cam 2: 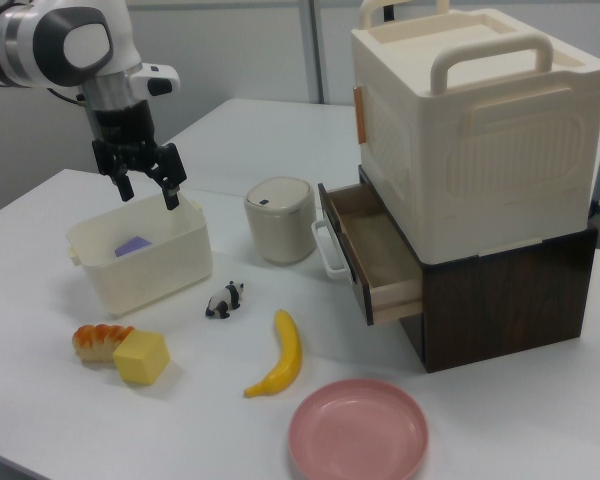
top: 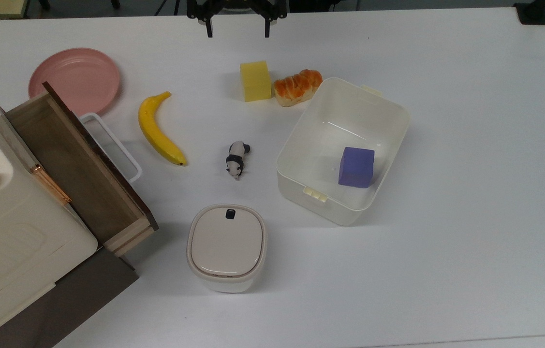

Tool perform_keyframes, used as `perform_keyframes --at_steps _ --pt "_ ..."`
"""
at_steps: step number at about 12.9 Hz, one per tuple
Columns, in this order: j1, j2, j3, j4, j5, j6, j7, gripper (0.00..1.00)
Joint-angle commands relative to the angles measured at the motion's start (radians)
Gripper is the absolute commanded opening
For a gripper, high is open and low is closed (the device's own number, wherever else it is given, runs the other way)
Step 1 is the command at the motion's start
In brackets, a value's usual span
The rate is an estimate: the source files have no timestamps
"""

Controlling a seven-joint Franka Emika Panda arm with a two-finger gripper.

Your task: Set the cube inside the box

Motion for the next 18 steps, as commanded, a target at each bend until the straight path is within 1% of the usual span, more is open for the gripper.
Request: perform_keyframes --at_steps 1,9,11,13,16,18 --pt "0.011 -0.041 -0.011 -0.008 0.018 -0.035 -0.013 1.0" --pt "0.008 -0.038 -0.011 -0.007 0.015 -0.028 -0.016 1.0" --pt "0.011 -0.032 -0.011 -0.008 0.006 -0.027 -0.039 1.0" --pt "0.01 -0.035 -0.011 -0.007 0.009 -0.033 -0.027 1.0" --pt "0.003 -0.037 -0.011 -0.005 0.006 -0.034 -0.057 1.0" --pt "0.008 -0.038 -0.01 -0.007 0.003 -0.047 -0.125 1.0"
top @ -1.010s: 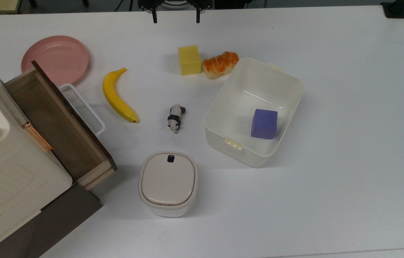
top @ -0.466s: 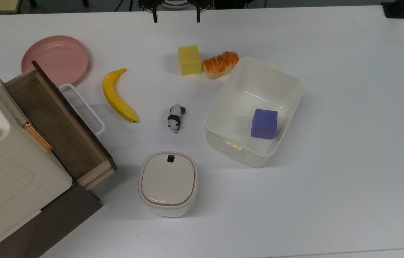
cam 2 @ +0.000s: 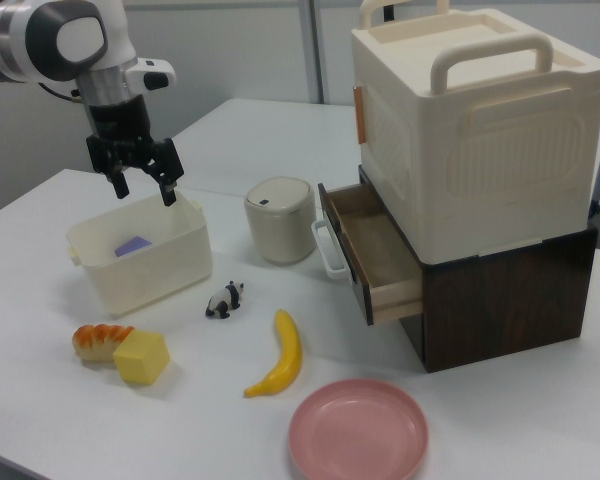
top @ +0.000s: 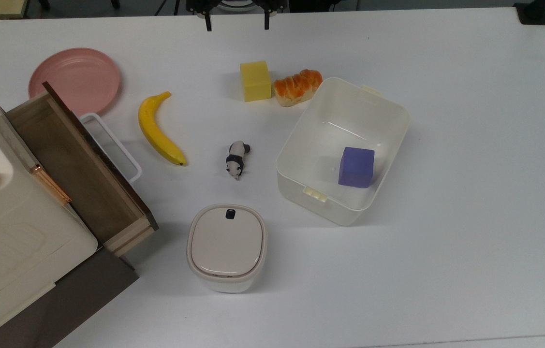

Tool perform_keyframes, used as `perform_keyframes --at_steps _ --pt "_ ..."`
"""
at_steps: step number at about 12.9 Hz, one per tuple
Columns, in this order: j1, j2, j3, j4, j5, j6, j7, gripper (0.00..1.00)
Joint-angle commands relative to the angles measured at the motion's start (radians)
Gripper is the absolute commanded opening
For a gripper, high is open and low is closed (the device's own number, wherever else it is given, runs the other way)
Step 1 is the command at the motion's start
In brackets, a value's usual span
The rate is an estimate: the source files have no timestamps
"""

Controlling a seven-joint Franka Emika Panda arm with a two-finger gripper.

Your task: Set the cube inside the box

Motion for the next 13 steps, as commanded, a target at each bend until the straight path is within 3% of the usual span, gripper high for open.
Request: perform_keyframes --at_steps 1,13 --pt "0.01 -0.02 -0.008 -0.01 0.003 -0.047 -0.075 1.0" --pt "0.01 -0.049 -0.006 -0.049 0.003 -0.061 -0.082 1.0"
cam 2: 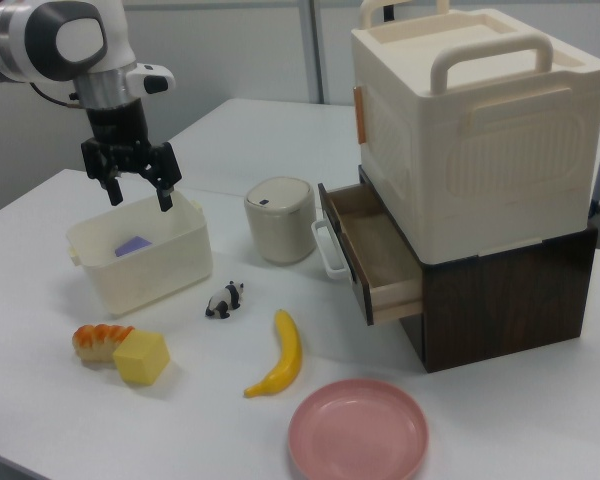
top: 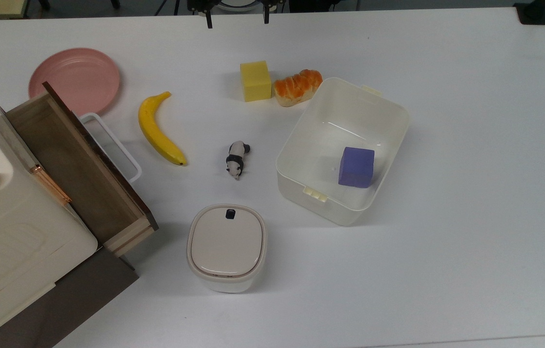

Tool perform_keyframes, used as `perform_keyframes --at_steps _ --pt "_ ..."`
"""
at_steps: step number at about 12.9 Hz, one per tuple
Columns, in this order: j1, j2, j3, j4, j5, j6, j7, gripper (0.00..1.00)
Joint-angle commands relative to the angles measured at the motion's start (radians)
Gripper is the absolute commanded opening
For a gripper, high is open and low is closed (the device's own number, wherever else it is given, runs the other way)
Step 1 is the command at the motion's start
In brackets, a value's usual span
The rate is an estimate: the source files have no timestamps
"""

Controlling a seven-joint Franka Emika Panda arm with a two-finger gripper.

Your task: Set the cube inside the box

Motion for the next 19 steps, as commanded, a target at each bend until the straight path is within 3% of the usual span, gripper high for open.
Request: perform_keyframes --at_steps 1,5,9,13,16,19 --pt "0.008 -0.065 -0.006 -0.075 0.003 -0.012 -0.03 1.0" --pt "0.015 -0.141 -0.006 -0.187 0.004 -0.001 -0.113 1.0" --pt "0.047 -0.252 -0.003 -0.466 0.004 0.3 -0.102 1.0" --pt "0.049 -0.344 -0.003 -0.6 0.003 0.312 -0.114 1.0" --pt "0.061 -0.381 -0.003 -0.669 0.003 0.313 -0.116 1.0" --pt "0.054 -0.332 -0.003 -0.675 0.003 0.357 -0.136 1.0"
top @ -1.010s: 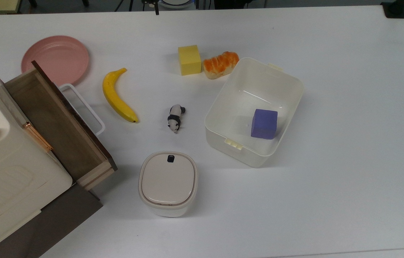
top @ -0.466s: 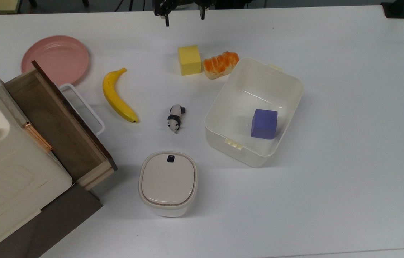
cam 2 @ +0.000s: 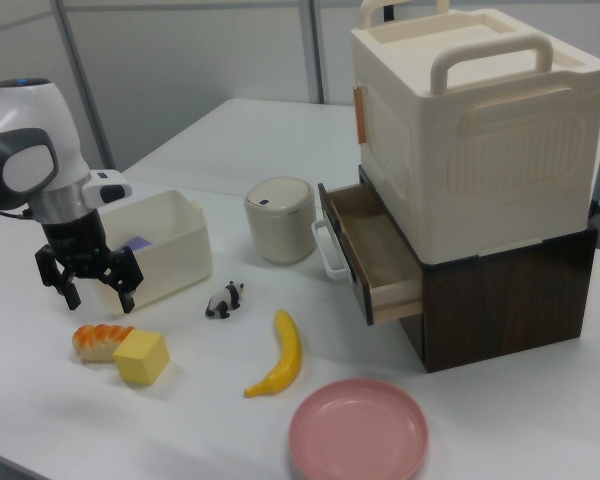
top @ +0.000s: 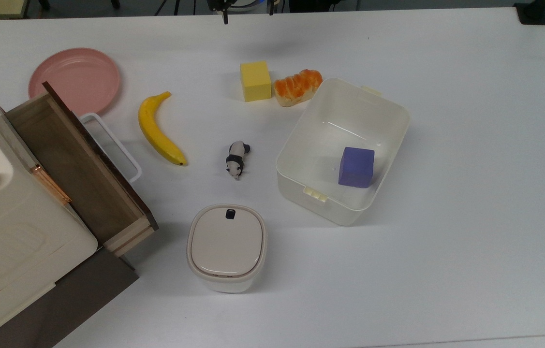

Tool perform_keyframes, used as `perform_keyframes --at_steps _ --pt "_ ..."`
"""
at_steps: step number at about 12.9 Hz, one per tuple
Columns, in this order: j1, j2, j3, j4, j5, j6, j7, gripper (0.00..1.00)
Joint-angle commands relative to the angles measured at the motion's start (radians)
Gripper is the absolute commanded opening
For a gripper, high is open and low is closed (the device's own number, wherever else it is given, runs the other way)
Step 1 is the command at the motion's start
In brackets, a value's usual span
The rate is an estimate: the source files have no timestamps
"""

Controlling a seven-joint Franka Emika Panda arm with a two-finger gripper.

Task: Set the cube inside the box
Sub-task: 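Move the open gripper over the yellow cube and lower it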

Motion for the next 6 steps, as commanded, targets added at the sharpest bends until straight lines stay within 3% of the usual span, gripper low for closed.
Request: perform_keyframes --at_steps 1,6 --pt "0.009 0.026 -0.009 -0.037 0.003 0.092 -0.034 1.0" --pt "0.018 0.076 -0.009 -0.085 0.003 0.231 -0.034 1.0"
